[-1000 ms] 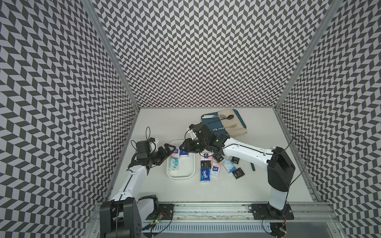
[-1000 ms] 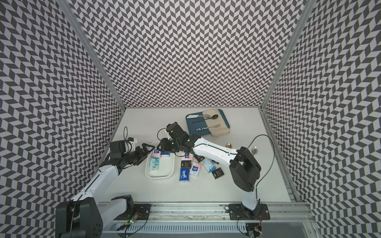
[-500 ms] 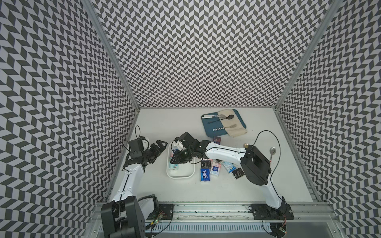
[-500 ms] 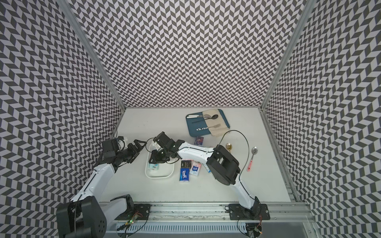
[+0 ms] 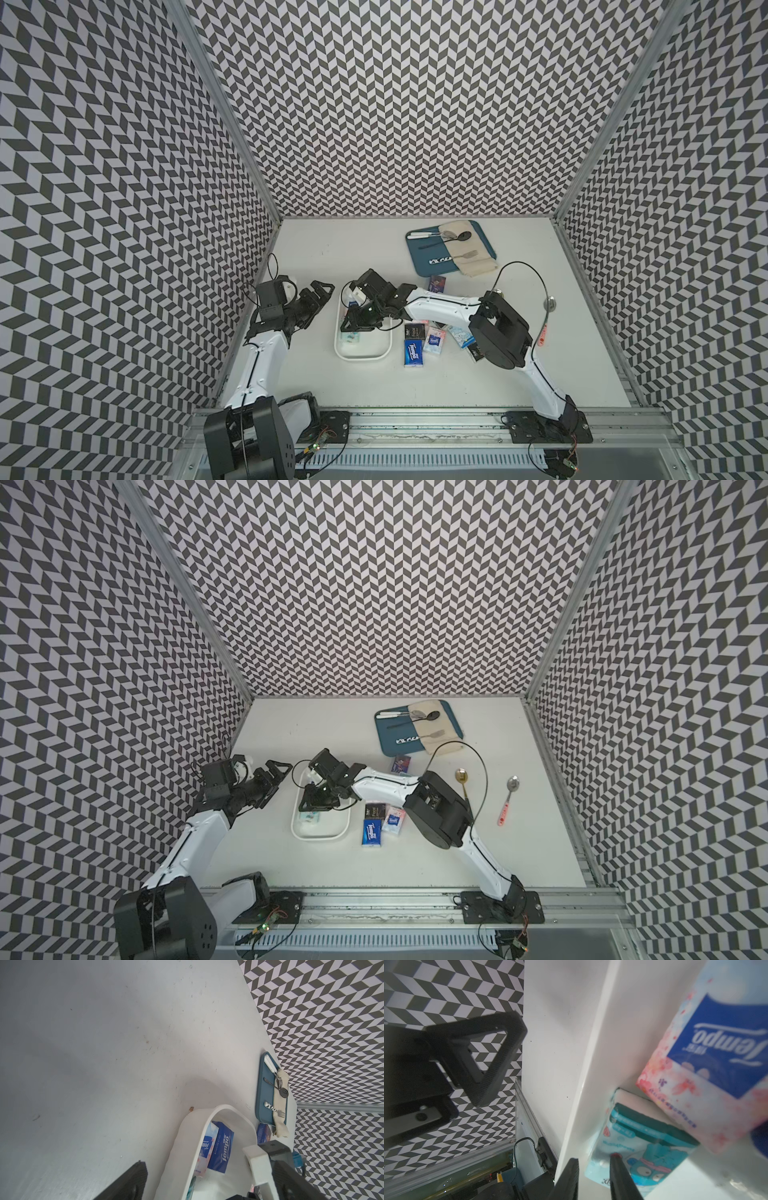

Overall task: Put the pocket tissues into the storage box
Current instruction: Place the pocket tissues in the storage box, then move the storage box to the center of the board.

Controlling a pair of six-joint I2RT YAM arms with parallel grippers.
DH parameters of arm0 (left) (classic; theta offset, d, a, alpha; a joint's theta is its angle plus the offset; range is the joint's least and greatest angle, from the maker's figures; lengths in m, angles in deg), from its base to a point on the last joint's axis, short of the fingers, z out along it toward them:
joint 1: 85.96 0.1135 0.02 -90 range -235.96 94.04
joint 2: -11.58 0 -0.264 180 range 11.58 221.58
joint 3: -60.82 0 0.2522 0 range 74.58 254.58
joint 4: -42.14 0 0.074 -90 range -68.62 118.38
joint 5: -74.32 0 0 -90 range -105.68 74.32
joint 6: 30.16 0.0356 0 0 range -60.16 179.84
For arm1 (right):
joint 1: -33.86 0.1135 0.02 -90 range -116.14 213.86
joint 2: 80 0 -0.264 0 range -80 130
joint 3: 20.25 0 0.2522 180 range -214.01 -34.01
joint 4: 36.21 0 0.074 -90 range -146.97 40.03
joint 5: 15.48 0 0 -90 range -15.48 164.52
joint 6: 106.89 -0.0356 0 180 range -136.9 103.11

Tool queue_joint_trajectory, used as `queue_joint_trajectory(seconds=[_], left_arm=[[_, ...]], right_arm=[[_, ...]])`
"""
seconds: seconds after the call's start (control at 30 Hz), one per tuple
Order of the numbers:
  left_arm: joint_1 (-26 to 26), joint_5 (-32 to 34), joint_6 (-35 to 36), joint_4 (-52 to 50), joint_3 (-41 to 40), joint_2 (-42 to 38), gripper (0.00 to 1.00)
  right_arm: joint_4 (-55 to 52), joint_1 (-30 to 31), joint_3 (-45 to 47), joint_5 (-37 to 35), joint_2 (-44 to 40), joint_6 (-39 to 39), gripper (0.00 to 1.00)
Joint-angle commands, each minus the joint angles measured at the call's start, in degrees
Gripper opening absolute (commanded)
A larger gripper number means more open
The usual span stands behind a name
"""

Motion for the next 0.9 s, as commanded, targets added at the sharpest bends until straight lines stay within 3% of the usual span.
queue_joint_trajectory(seconds=[0.0,0.13,0.4,0.63,0.87], left_arm=[[-0.1,-1.9,0.6,0.6,-0.6,-0.8,0.99],[-1.0,-2.7,1.2,0.5,-0.9,-0.4,0.99],[-3.1,-3.2,2.7,0.0,-2.8,-0.3,0.99],[-4.7,-2.8,3.7,-0.8,-4.0,0.0,0.99],[-5.9,-3.1,4.1,-0.8,-4.9,-0.3,0.99]], right_arm=[[3.2,-0.5,0.5,-1.2,-5.2,0.7,0.37],[-0.7,-1.8,2.2,-3.0,-11.2,4.0,0.45],[-13.0,-4.8,11.5,-19.7,-22.6,11.6,0.62],[-13.0,-6.0,16.8,-21.5,-22.5,11.4,0.63],[-10.5,-6.0,17.1,-20.7,-18.2,9.7,0.52]])
